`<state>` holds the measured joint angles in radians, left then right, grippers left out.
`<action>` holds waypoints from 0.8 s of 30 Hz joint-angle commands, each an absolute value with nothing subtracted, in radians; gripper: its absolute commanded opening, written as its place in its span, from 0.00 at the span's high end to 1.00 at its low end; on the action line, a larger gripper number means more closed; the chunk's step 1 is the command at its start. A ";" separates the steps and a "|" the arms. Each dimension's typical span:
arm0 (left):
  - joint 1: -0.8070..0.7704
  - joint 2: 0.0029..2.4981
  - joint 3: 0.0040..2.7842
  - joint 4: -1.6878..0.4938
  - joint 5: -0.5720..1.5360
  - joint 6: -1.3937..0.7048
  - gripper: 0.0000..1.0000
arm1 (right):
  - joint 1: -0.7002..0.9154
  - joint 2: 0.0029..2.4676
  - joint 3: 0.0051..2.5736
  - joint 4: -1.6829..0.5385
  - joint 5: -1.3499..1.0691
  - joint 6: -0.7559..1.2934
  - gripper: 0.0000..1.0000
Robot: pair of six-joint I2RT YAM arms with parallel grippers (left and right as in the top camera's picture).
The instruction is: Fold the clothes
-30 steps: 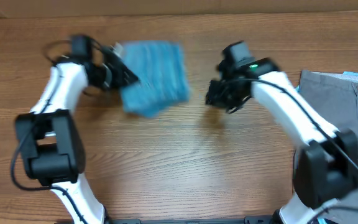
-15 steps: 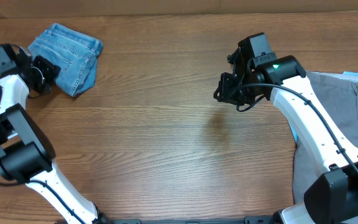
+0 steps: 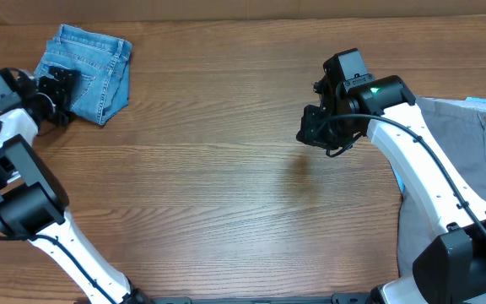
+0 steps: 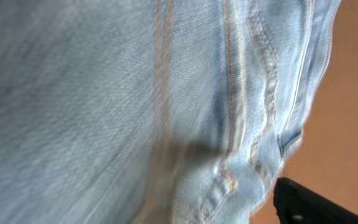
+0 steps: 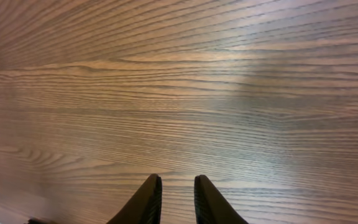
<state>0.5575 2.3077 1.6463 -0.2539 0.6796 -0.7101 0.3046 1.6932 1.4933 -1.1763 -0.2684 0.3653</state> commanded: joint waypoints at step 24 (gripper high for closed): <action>-0.077 1.057 1.654 -1.329 0.004 -0.047 0.00 | 0.308 0.970 1.794 -1.159 -0.060 0.313 0.00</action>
